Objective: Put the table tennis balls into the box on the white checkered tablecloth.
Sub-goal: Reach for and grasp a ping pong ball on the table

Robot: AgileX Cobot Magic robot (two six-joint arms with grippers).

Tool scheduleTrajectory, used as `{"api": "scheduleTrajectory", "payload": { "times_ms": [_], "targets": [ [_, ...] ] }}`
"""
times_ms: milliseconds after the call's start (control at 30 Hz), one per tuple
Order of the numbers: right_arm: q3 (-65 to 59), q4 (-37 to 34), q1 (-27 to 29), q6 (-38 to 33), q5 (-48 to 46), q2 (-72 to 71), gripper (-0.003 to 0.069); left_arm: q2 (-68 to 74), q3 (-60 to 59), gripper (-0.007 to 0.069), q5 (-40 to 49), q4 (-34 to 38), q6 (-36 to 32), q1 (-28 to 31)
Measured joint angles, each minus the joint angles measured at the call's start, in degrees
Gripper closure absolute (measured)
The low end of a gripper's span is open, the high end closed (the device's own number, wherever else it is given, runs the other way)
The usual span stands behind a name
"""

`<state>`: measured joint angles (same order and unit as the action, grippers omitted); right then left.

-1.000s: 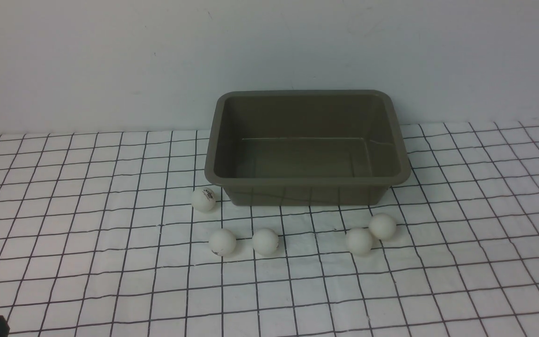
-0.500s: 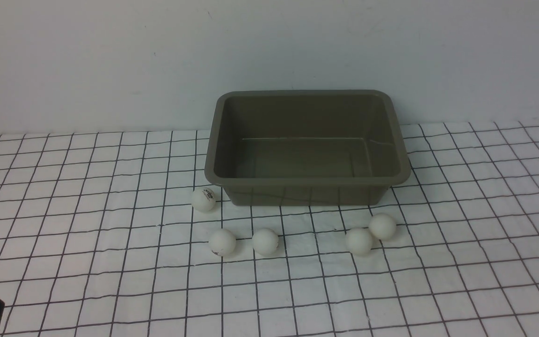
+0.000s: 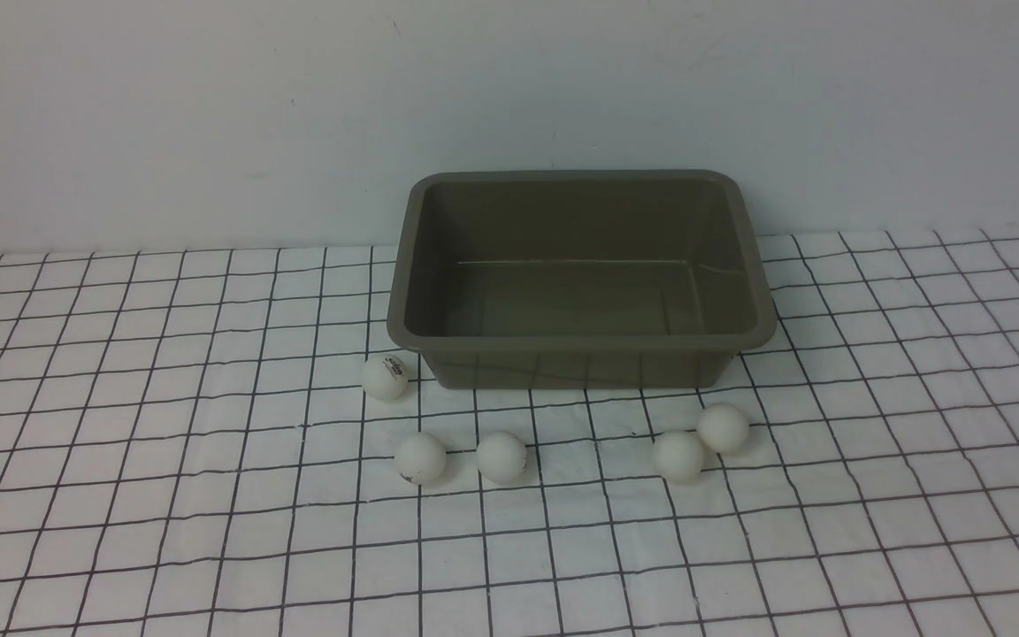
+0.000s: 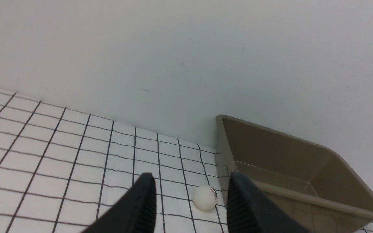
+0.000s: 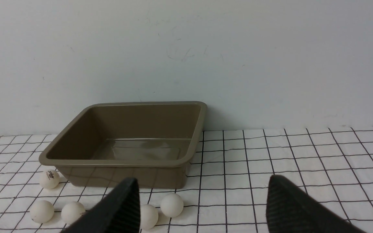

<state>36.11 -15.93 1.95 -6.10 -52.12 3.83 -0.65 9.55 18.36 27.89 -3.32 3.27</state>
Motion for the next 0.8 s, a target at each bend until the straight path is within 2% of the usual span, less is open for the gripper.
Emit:
{"api": "scheduleTrajectory", "payload": {
  "times_ms": [233, 400, 700, 800],
  "targets": [
    [0.0, -0.2, 0.0, -4.6, -0.25, 0.76, 0.0186, 0.0, 6.9, 0.033, 13.45, 3.69, -6.44, 0.0],
    [0.0, -1.63, 0.0, -7.02, -0.06, 5.82, 0.0186, 4.29, 13.79, 0.0238, 25.25, 7.84, -15.85, 0.0],
    [0.0, -9.13, 0.0, -13.82, 1.74, 12.71, 0.0186, 14.53, 20.35, 0.0152, 26.76, 5.27, -23.24, 0.0],
    [0.0, -16.28, 0.0, -19.3, 2.34, 15.51, 0.0186, 19.13, 21.79, 0.0144, 25.71, 3.52, -25.29, 0.0]
  ]
}}
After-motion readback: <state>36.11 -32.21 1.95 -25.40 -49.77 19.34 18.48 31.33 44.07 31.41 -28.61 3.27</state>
